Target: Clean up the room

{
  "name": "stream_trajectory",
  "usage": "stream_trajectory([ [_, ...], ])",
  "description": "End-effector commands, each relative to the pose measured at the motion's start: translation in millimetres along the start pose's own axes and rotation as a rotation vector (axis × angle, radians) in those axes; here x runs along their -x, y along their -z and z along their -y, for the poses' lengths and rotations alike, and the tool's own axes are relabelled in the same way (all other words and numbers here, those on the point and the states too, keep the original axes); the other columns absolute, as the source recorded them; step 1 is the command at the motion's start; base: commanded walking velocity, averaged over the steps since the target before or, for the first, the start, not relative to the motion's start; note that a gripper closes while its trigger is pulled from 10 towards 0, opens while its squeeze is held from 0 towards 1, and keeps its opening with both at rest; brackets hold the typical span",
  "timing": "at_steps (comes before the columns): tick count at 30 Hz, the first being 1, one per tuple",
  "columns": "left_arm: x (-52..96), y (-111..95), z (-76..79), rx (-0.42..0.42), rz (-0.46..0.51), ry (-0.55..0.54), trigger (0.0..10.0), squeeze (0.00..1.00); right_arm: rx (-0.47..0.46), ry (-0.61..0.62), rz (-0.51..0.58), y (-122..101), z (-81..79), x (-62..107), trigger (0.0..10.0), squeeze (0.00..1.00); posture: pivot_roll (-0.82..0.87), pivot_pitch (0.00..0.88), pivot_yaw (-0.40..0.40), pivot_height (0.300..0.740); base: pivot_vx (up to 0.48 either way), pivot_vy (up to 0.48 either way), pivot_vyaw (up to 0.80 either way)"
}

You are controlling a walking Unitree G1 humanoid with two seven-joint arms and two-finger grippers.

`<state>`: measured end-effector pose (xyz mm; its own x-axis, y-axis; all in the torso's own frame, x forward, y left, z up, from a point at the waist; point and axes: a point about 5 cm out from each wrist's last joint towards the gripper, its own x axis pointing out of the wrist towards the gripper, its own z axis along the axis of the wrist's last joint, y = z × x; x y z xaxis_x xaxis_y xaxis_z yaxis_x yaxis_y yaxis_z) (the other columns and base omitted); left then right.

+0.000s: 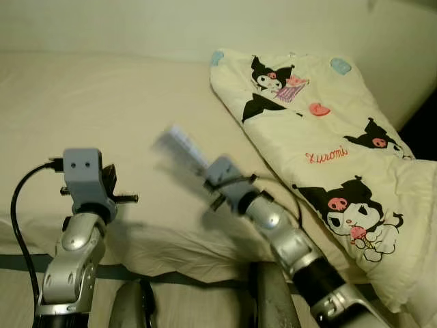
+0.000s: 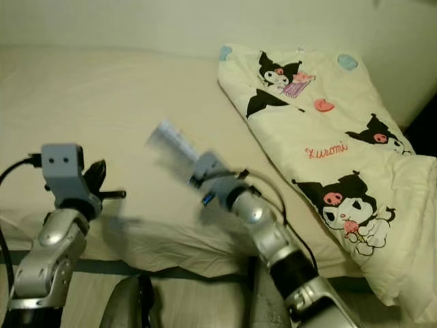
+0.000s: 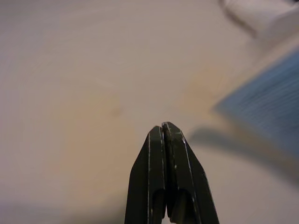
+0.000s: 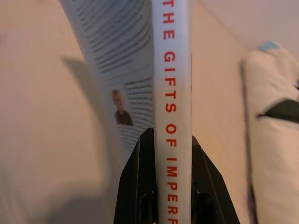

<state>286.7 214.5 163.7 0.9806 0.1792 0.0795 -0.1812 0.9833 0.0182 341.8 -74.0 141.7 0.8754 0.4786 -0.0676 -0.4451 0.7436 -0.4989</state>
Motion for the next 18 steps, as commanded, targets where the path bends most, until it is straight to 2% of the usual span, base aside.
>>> stream_trajectory([
  [1,3.2,4,0.8,-0.019,0.005,-0.022,10.0,0.0,-0.038,0.097,0.008,6,12.7,5.2,10.0,0.0,-0.05,0.113,-0.025,0.557,0.0,0.0,0.0],
  [3,9.3,7,4.9,-0.099,0.044,-0.019,10.0,0.0,-0.188,0.206,-0.053,25,19.3,19.0,10.0,0.0,-0.04,0.112,-0.017,0.557,0.0,0.0,0.0],
  [4,9.3,7,4.9,-0.099,0.044,-0.019,10.0,0.0,-0.188,0.206,-0.053,25,19.3,19.0,10.0,0.0,-0.04,0.112,-0.017,0.557,0.0,0.0,0.0],
  [6,13.4,11,9.6,-0.165,0.069,-0.008,10.0,0.0,-0.249,0.281,-0.072,30,22.7,31.9,10.0,0.0,-0.04,0.109,-0.006,0.557,0.0,0.0,0.0],
  [9,15.6,21,6.2,-0.12,0.03,-0.072,10.0,0.0,-0.209,0.305,-0.081,34,22.2,40.2,10.0,0.0,-0.04,0.109,-0.006,0.557,0.0,0.0,0.0],
  [12,15.1,21,6.9,-0.112,0.028,-0.075,10.0,0.0,-0.212,0.307,-0.08,35,21.6,41.9,10.0,0.0,-0.04,0.107,-0.002,0.557,0.0,0.0,0.0],
  [18,16.4,20,22.4,-0.106,0.032,0.003,10.0,0.0,-0.224,0.305,-0.078,40,15.4,46.4,10.0,0.0,-0.04,0.11,0.008,0.575,0.0,0.0,0.0],
])
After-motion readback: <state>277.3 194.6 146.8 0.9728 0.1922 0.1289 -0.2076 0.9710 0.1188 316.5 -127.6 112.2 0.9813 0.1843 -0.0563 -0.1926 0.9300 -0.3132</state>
